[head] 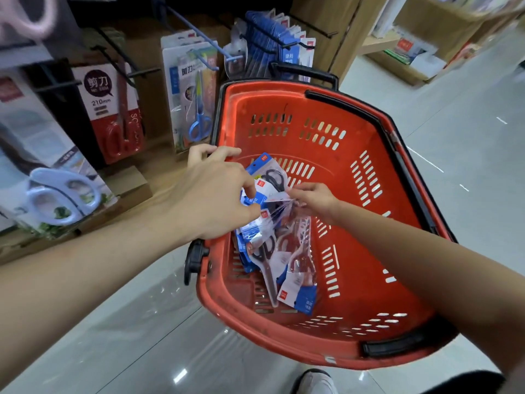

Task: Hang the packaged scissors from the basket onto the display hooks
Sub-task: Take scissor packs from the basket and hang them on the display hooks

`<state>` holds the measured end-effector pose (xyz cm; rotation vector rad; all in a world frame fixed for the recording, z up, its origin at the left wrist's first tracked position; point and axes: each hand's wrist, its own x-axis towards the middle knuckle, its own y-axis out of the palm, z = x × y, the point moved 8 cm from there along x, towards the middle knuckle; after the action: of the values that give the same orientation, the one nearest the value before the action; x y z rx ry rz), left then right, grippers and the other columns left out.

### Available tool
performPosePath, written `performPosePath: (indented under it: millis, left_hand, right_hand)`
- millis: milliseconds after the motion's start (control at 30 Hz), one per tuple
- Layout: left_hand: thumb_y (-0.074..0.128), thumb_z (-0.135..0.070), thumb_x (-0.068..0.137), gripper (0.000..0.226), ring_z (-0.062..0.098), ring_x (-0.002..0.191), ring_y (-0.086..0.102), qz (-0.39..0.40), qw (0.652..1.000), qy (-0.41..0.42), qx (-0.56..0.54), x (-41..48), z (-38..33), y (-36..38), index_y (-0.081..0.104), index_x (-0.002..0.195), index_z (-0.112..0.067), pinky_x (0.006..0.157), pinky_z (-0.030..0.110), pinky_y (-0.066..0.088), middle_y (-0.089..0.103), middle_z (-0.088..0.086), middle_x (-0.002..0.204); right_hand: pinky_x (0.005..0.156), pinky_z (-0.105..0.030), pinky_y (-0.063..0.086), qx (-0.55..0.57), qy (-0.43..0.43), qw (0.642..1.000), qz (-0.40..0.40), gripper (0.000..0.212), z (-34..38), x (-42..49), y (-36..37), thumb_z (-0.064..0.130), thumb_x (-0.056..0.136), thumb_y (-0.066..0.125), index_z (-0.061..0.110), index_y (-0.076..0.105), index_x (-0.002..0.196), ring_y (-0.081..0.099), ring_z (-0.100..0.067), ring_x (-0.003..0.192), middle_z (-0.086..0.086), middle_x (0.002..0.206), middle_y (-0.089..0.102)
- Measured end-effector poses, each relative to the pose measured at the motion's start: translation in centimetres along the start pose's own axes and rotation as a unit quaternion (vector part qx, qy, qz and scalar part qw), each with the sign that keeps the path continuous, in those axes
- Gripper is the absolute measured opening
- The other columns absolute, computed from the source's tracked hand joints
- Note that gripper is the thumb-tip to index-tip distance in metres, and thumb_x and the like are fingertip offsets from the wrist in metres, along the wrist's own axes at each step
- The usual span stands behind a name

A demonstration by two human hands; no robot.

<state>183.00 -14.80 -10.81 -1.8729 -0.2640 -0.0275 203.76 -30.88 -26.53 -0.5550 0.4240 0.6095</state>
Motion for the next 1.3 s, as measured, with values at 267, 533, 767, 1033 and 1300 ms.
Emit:
performPosePath:
  millis: [267,533,767,1033,1300]
  left_hand:
    - [0.049,-0.060,0.077,0.039,0.006,0.147,0.031,-0.005,1.000,0.004,-0.008,-0.2,-0.1,-0.1,0.077,0.088,-0.035,0.116,0.038,0.010,0.071,-0.023,0.111]
    - [0.050,-0.063,0.077,0.038,0.006,0.146,0.030,-0.012,1.000,0.000,-0.009,-0.1,-0.2,0.0,0.076,0.089,-0.037,0.114,0.037,0.008,0.071,-0.025,0.111]
    - [0.052,-0.061,0.076,0.034,0.004,0.146,0.030,-0.018,0.999,0.000,-0.028,-0.1,0.1,-0.2,0.076,0.085,-0.038,0.114,0.034,0.007,0.071,-0.025,0.108]
    - [0.051,-0.062,0.077,0.034,0.003,0.146,0.029,-0.015,0.999,0.011,-0.031,0.0,0.7,0.0,0.075,0.083,-0.038,0.115,0.034,0.008,0.071,-0.027,0.105]
    - [0.054,-0.059,0.078,0.030,0.002,0.146,0.030,-0.022,0.999,0.010,-0.048,0.1,0.7,-0.3,0.075,0.082,-0.039,0.116,0.035,0.009,0.070,-0.027,0.106]
  right_hand:
    - [0.096,-0.044,0.060,0.049,-0.025,0.995,0.086,0.046,0.2,0.4,1.4,0.002,0.092,0.071,0.013,0.050,0.132,0.067,-0.030,0.112,-0.016,0.133,0.060]
    - [0.104,-0.039,0.048,-0.310,-0.067,0.922,0.223,0.075,-2.6,0.2,2.6,-0.009,0.081,0.069,0.025,0.054,0.147,0.046,-0.025,0.139,-0.003,0.150,0.050]
    - [0.103,-0.039,0.054,-0.470,-0.161,0.862,0.101,0.129,-0.9,1.8,5.0,0.010,0.069,0.093,0.037,0.008,0.163,0.047,-0.029,0.131,-0.008,0.164,-0.001]
    - [0.101,-0.034,0.049,-0.345,-0.232,0.907,-0.070,0.052,5.6,4.0,0.5,0.025,0.081,0.085,0.022,0.052,0.120,0.055,-0.018,0.105,0.003,0.118,0.053]
    - [0.110,-0.039,0.045,-0.254,-0.136,0.958,0.000,0.117,3.5,6.0,0.0,0.017,0.069,0.095,0.017,0.022,0.160,0.054,-0.025,0.130,-0.003,0.145,0.052]
